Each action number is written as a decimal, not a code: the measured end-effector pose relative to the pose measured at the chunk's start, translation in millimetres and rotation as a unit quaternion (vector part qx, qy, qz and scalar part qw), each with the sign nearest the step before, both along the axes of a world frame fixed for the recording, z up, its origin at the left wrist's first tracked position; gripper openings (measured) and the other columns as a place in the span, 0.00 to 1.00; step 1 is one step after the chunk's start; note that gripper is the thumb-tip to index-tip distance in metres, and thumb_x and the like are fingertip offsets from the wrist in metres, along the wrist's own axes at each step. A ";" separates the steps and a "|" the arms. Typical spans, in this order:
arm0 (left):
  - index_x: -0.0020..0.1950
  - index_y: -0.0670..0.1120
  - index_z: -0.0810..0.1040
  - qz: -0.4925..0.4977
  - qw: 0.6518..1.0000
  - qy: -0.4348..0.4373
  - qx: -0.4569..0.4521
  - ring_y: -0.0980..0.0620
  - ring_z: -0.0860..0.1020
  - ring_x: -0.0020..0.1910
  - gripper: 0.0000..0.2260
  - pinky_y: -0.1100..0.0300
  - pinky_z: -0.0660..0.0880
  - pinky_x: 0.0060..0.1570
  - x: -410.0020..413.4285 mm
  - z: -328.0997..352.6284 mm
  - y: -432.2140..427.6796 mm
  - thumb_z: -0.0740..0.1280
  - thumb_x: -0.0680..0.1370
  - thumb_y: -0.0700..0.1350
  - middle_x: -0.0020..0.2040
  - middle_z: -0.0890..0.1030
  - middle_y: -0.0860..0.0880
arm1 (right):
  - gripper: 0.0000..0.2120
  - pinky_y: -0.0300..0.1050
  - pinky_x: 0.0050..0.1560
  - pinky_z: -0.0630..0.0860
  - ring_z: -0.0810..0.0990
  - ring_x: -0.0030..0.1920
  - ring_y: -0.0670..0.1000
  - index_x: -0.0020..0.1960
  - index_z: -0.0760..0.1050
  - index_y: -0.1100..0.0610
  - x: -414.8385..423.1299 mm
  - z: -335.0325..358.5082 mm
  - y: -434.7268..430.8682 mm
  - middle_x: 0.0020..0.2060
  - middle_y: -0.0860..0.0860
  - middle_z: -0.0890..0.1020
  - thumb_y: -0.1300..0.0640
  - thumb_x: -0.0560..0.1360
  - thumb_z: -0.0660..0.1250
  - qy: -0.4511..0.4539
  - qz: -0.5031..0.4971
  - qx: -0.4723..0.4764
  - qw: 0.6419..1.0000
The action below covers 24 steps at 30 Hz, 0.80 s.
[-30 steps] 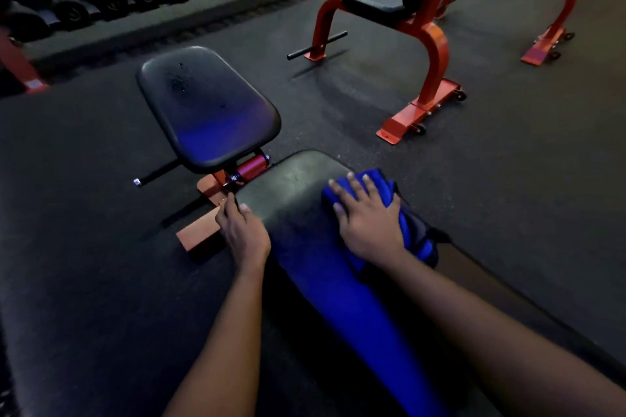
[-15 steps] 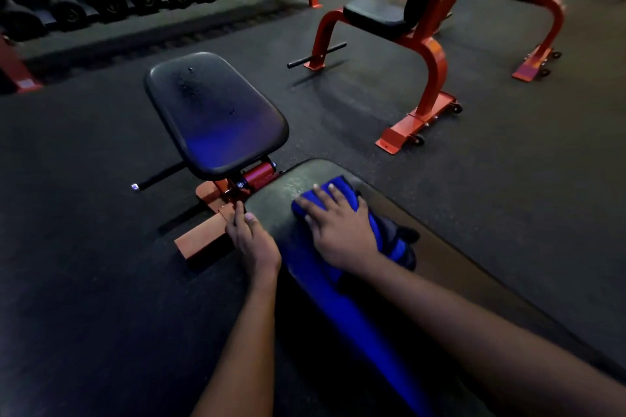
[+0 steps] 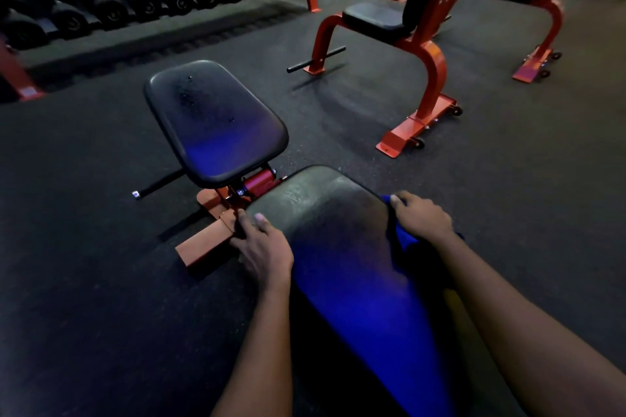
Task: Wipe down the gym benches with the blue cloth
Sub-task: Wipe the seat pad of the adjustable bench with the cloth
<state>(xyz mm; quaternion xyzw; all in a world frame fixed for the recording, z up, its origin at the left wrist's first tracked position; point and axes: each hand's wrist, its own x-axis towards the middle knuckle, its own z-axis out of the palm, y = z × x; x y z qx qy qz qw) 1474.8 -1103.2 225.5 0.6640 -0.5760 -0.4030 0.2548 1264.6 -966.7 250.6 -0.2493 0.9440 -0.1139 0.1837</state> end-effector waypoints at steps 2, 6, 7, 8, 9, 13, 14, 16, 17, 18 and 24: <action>0.79 0.56 0.57 0.008 1.000 -0.004 -0.019 0.31 0.71 0.62 0.23 0.43 0.68 0.60 -1.0 -3.0 0.2 0.47 0.84 0.58 0.68 0.66 0.35 | 0.19 0.54 0.63 0.69 0.74 0.66 0.63 0.64 0.74 0.48 -3.5 -1.4 -23.5 0.66 0.60 0.76 0.43 0.82 0.49 0.015 0.008 -0.005 1.000; 0.79 0.55 0.58 0.011 0.999 0.011 -0.039 0.33 0.72 0.61 0.23 0.46 0.68 0.58 1.6 -5.3 0.3 0.47 0.84 0.57 0.68 0.67 0.36 | 0.19 0.55 0.64 0.68 0.73 0.66 0.63 0.65 0.73 0.50 -6.5 2.8 -85.7 0.67 0.61 0.75 0.45 0.83 0.49 0.004 0.042 -0.036 0.998; 0.79 0.55 0.59 0.010 0.999 0.016 -0.045 0.34 0.72 0.61 0.23 0.46 0.68 0.58 2.4 -6.0 0.6 0.47 0.84 0.56 0.68 0.67 0.36 | 0.19 0.55 0.64 0.69 0.73 0.66 0.63 0.65 0.73 0.51 -5.5 3.5 -95.0 0.67 0.61 0.75 0.45 0.83 0.50 0.007 0.053 -0.043 0.998; 0.78 0.54 0.59 0.011 0.998 0.024 -0.048 0.34 0.72 0.61 0.22 0.46 0.68 0.58 3.1 -6.7 0.6 0.47 0.84 0.56 0.68 0.68 0.36 | 0.19 0.55 0.63 0.69 0.73 0.66 0.63 0.65 0.72 0.50 -2.9 3.3 -99.1 0.67 0.60 0.75 0.45 0.83 0.50 0.015 0.068 -0.051 0.996; 0.78 0.54 0.60 0.016 0.998 0.033 -0.047 0.34 0.72 0.61 0.22 0.46 0.68 0.58 3.9 -7.6 0.6 0.47 0.84 0.56 0.68 0.68 0.37 | 0.19 0.56 0.63 0.68 0.73 0.67 0.63 0.68 0.70 0.48 1.5 1.4 -98.5 0.68 0.58 0.73 0.45 0.83 0.50 0.026 0.089 -0.058 0.994; 0.78 0.54 0.60 0.022 0.997 0.057 -0.048 0.36 0.72 0.62 0.23 0.47 0.68 0.59 2.9 -7.6 1.0 0.46 0.84 0.56 0.69 0.67 0.38 | 0.23 0.62 0.66 0.64 0.62 0.75 0.55 0.77 0.58 0.39 49.5 -19.5 -63.1 0.76 0.49 0.64 0.44 0.82 0.50 0.161 0.215 -0.075 0.960; 0.78 0.54 0.60 0.026 0.996 0.060 -0.052 0.36 0.72 0.63 0.23 0.48 0.68 0.60 2.4 -7.9 0.7 0.45 0.84 0.56 0.70 0.67 0.38 | 0.23 0.62 0.67 0.64 0.62 0.75 0.54 0.76 0.59 0.38 67.5 -22.4 -59.0 0.76 0.48 0.64 0.44 0.81 0.50 0.181 0.247 -0.090 0.948; 0.78 0.53 0.61 0.034 0.996 0.069 -0.053 0.36 0.71 0.65 0.23 0.49 0.66 0.62 2.4 -10.4 0.3 0.45 0.84 0.55 0.70 0.68 0.38 | 0.23 0.62 0.67 0.63 0.65 0.75 0.53 0.75 0.62 0.38 97.1 -25.2 -62.6 0.76 0.47 0.65 0.44 0.80 0.50 0.188 0.309 -0.123 0.924; 0.78 0.54 0.61 0.038 0.995 0.077 -0.053 0.37 0.71 0.65 0.23 0.49 0.66 0.63 2.9 -12.3 0.0 0.44 0.84 0.56 0.69 0.68 0.38 | 0.23 0.63 0.68 0.62 0.65 0.75 0.53 0.74 0.64 0.38 105.3 -27.4 -68.7 0.76 0.46 0.65 0.44 0.80 0.50 0.188 0.335 -0.123 0.915; 0.78 0.54 0.62 0.043 0.994 0.085 -0.055 0.37 0.71 0.65 0.23 0.50 0.65 0.64 3.7 -14.0 -0.2 0.44 0.84 0.56 0.69 0.69 0.39 | 0.22 0.63 0.69 0.60 0.64 0.75 0.53 0.73 0.64 0.38 108.2 -27.3 -75.6 0.76 0.45 0.64 0.44 0.80 0.50 0.185 0.352 -0.119 0.910; 0.78 0.54 0.62 0.048 0.993 0.101 -0.045 0.40 0.69 0.67 0.23 0.52 0.63 0.65 2.9 -12.0 0.9 0.44 0.84 0.55 0.70 0.68 0.40 | 0.20 0.60 0.65 0.62 0.62 0.75 0.50 0.74 0.62 0.35 55.3 -19.2 -113.4 0.75 0.44 0.66 0.43 0.82 0.50 0.163 0.321 -0.085 0.929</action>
